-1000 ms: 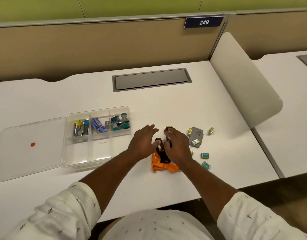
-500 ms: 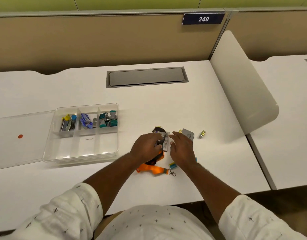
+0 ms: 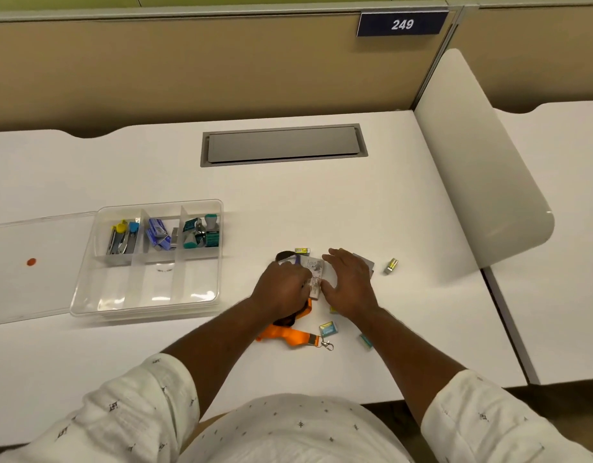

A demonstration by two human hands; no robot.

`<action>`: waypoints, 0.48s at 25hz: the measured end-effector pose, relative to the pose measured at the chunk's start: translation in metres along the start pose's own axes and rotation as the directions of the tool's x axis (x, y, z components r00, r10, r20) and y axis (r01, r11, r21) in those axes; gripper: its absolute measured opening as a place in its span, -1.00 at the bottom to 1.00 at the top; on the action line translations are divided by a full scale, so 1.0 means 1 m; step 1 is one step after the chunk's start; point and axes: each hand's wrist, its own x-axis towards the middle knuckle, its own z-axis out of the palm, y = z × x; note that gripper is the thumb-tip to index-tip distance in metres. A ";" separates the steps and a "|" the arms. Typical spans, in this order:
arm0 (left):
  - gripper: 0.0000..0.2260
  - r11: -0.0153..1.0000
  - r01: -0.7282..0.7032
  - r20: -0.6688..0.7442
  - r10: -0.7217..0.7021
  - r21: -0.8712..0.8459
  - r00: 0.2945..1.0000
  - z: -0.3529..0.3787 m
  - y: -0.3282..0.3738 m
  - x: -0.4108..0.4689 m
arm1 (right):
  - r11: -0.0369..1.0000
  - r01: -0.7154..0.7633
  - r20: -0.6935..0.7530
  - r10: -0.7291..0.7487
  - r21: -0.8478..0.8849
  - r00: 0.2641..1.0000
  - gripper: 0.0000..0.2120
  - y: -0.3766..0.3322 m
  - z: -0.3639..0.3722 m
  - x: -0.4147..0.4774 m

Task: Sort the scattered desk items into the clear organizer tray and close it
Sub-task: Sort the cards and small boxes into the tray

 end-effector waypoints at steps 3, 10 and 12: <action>-0.70 0.992 0.096 0.000 -0.096 0.085 0.995 0.002 -0.012 0.004 | 0.999 -0.003 0.104 0.007 -0.042 0.995 -0.36 -0.006 0.004 0.005; -0.54 0.957 0.288 0.045 -0.286 -0.044 0.957 0.006 -0.008 0.014 | 0.994 -0.008 0.217 0.032 -0.107 0.976 -0.19 -0.016 0.009 0.005; -0.51 0.914 0.357 0.066 -0.351 -0.194 0.934 0.005 -0.007 0.016 | 0.994 -0.003 0.196 0.025 -0.111 0.980 -0.18 -0.015 0.007 0.006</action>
